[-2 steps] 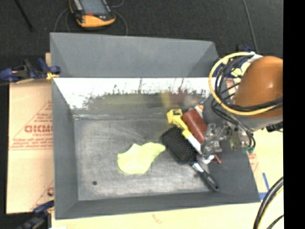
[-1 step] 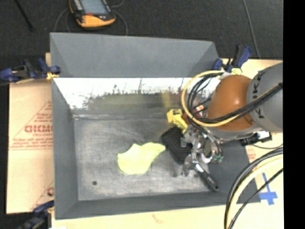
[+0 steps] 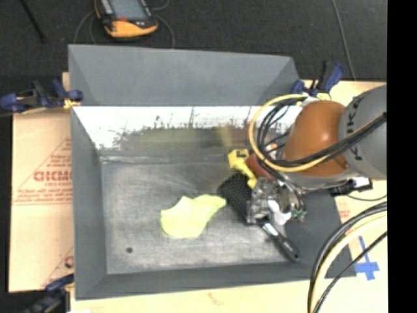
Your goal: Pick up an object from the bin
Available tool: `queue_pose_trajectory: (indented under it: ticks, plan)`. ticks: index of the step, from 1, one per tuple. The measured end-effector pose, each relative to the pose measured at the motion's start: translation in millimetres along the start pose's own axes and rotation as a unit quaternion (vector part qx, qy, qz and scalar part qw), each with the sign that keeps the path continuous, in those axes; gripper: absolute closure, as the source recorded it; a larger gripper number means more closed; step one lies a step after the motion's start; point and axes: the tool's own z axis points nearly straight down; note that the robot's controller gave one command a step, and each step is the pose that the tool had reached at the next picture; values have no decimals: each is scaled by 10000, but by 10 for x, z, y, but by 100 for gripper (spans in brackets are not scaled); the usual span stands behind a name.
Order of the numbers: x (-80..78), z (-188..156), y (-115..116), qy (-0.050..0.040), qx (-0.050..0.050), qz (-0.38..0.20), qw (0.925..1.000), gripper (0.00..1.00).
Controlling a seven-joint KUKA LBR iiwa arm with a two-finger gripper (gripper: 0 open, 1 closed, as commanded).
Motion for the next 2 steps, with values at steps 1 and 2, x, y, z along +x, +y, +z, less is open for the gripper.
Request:
queue_pose_trajectory:
  ticks: [1,2]
  plan:
    - [1,0,0,1,1,-4,10000,100]
    - [-34,-142,75,70,8,-644,9979,100]
